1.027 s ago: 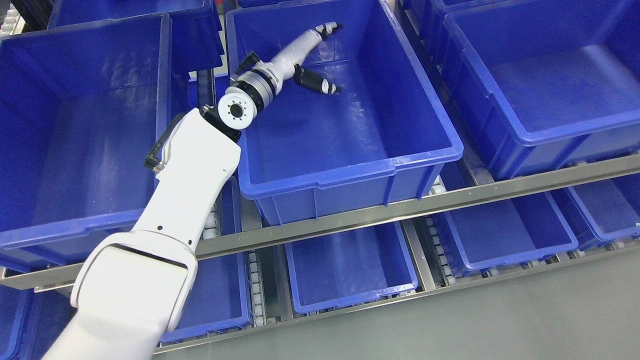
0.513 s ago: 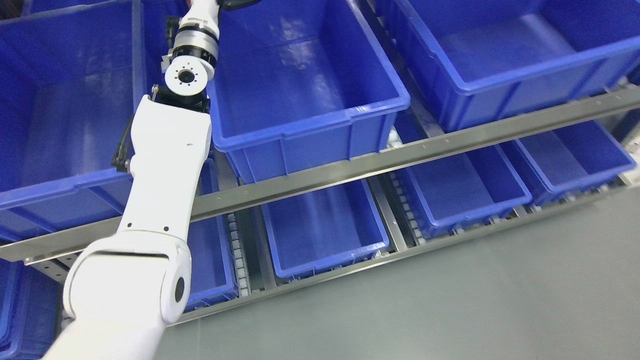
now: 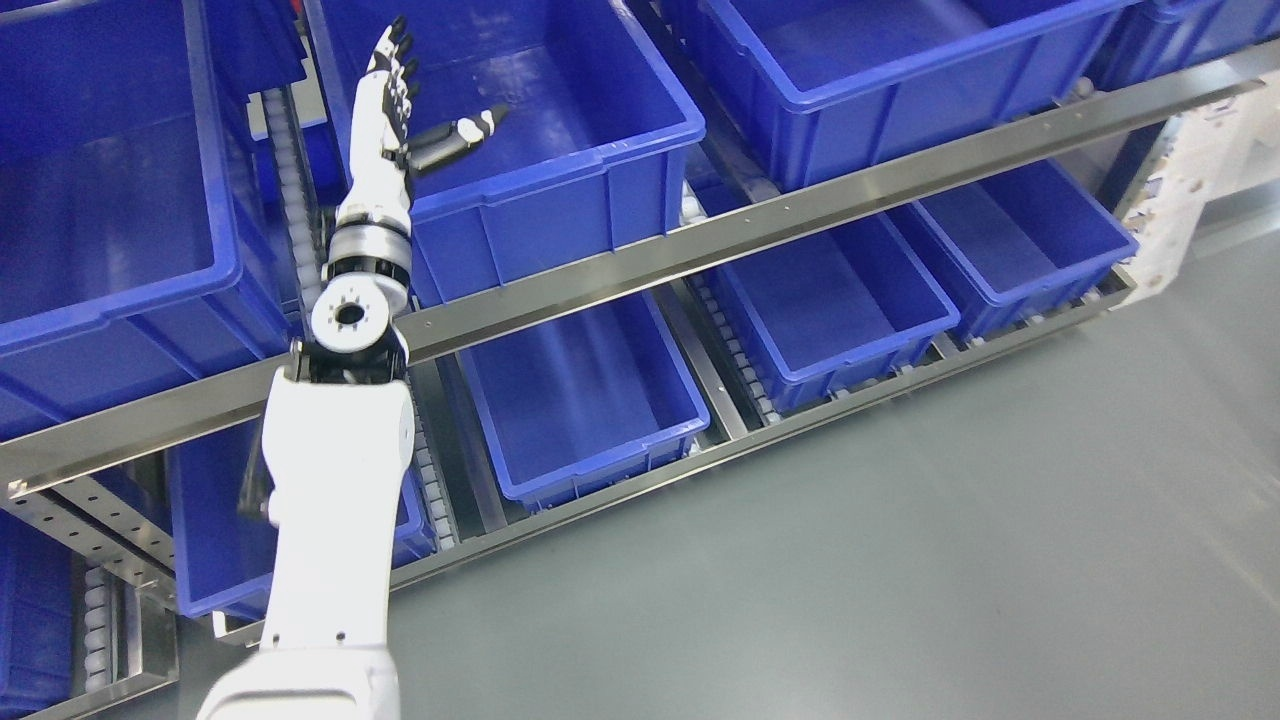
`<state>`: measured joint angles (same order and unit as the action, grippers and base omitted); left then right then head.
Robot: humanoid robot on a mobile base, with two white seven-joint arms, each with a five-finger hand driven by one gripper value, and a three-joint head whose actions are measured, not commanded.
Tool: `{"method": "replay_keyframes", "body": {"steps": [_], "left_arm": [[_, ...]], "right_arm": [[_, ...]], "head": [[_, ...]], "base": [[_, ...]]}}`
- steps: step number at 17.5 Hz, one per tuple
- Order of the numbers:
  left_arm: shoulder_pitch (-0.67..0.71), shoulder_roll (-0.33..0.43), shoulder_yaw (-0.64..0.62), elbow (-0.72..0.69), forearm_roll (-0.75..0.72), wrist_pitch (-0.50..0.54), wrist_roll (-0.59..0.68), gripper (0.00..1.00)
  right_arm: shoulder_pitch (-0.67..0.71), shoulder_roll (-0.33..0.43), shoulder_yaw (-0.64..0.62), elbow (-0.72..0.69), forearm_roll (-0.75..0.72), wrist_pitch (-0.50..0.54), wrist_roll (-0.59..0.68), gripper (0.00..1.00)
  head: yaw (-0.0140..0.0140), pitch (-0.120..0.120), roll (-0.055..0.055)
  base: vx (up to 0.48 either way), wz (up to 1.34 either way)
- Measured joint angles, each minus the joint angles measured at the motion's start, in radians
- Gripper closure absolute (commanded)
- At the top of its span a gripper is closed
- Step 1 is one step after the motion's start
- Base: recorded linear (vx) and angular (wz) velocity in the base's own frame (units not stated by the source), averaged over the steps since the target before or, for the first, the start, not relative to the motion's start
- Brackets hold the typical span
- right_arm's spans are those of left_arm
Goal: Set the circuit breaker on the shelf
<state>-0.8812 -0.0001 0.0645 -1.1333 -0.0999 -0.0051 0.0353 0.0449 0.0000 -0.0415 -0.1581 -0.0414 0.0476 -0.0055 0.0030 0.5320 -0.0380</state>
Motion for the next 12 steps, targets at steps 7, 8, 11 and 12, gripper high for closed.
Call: {"method": "replay_keyframes", "body": {"steps": [7,8,11,12], "left_arm": [[0.211,0.0,0.03,-0.223,0.012,-0.154,-0.002,0.0],[0.231,0.0,0.034,-0.244,0.013,-0.156,-0.002,0.0],[0.277,0.0,0.043,-0.297,0.014,-0.157,-0.003,0.0],[0.287,0.0,0.045,-0.31,0.014,-0.158,-0.003,0.0]], "right_arm": [[0.0,0.0,0.0,0.0,0.0,0.0,-0.001,0.0],[0.0,0.0,0.0,0.0,0.0,0.0,0.0,0.0],[0.0,0.0,0.0,0.0,0.0,0.0,0.002,0.0],[0.0,0.0,0.0,0.0,0.0,0.0,0.002,0.0]], "head": [[0.0,0.0,0.0],[0.0,0.0,0.0],[0.0,0.0,0.0],[0.0,0.0,0.0]], "base": [[-0.106,-0.14],[-0.036,-0.07],[-0.016,-0.04],[0.0,0.0]]}}
